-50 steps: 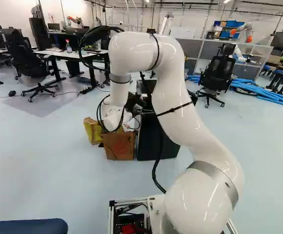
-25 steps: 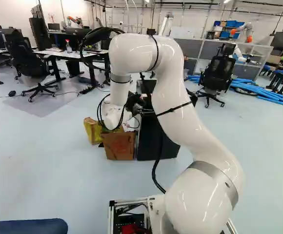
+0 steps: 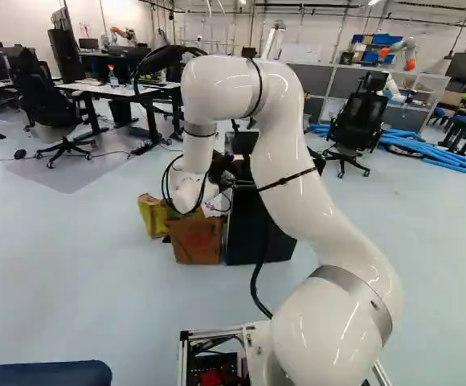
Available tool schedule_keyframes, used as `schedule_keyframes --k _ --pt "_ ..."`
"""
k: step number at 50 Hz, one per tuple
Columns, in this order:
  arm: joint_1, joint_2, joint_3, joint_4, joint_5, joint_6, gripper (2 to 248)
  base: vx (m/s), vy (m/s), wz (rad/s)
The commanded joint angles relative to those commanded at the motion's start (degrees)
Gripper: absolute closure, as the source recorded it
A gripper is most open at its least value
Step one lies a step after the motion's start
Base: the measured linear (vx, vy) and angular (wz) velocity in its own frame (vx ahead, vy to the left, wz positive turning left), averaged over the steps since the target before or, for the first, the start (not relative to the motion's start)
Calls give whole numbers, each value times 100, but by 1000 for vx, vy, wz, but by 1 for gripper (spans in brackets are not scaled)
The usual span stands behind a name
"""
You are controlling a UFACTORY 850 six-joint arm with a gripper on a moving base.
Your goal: Grab a drink from the fridge
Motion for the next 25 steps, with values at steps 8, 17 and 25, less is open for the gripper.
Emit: schedule_keyframes --k 8,17,25 --pt "-13 0 -1 32 0 0 3 0 0 0" --pt "-13 0 1 68 0 0 3 0 0 0" --pt "0 25 51 100 0 0 3 0 0 0"
